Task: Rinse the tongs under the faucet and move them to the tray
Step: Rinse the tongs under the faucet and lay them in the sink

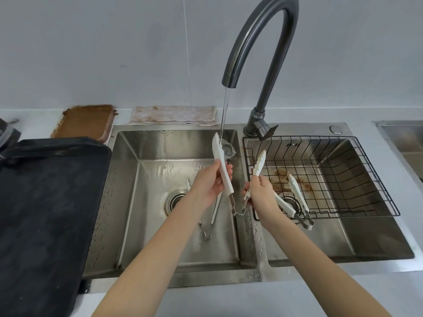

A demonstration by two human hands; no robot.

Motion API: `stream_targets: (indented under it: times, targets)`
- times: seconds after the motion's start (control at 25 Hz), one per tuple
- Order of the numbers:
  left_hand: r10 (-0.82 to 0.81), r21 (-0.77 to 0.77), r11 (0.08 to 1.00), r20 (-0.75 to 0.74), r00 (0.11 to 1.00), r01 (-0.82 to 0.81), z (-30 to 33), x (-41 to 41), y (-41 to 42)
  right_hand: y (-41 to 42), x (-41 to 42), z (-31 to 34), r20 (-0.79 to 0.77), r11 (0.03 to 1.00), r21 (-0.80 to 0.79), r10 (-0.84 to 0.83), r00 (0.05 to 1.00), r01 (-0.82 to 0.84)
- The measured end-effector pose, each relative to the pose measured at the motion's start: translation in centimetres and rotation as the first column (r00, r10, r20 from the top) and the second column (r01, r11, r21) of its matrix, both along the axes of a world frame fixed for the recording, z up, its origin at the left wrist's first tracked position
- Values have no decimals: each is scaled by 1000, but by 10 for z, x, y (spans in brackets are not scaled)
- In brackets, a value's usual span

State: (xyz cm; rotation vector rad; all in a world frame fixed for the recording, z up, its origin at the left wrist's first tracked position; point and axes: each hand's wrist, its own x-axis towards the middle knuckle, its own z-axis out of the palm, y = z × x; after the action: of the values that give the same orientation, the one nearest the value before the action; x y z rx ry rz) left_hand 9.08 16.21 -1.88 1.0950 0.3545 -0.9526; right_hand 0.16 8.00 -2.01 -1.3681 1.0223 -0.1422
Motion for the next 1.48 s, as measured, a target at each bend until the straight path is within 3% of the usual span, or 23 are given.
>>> stream_targets:
  times: [0.16, 0.36, 0.6, 0.92, 1.08, 1.48]
  targets:
    - [0, -17, 1000, 4, 1000, 0, -1, -2, 7, 2, -2, 1, 23, 998, -55, 21, 1000, -20]
    - [-19, -65, 998, -22, 1000, 18, 2, 2, 9, 4, -9, 1, 76, 963, -269, 28, 997, -6]
    - [-190, 34, 981, 38, 981, 189, 5, 3, -1, 2, -15, 8, 143, 868, -495, 121, 982, -35]
    - [-174, 6, 985, -9, 985, 175, -3, 1, -7, 0, -15, 13, 148, 850, -520, 184, 972, -82]
    - [-95, -77, 993, -68, 993, 89, -5, 6, -11, 2, -17, 14, 145, 849, -520, 195, 970, -93]
    - [64, -113, 990, -159, 985, -82, -4, 30, -32, -7, -16, 19, 188, 883, -469, 126, 974, -24]
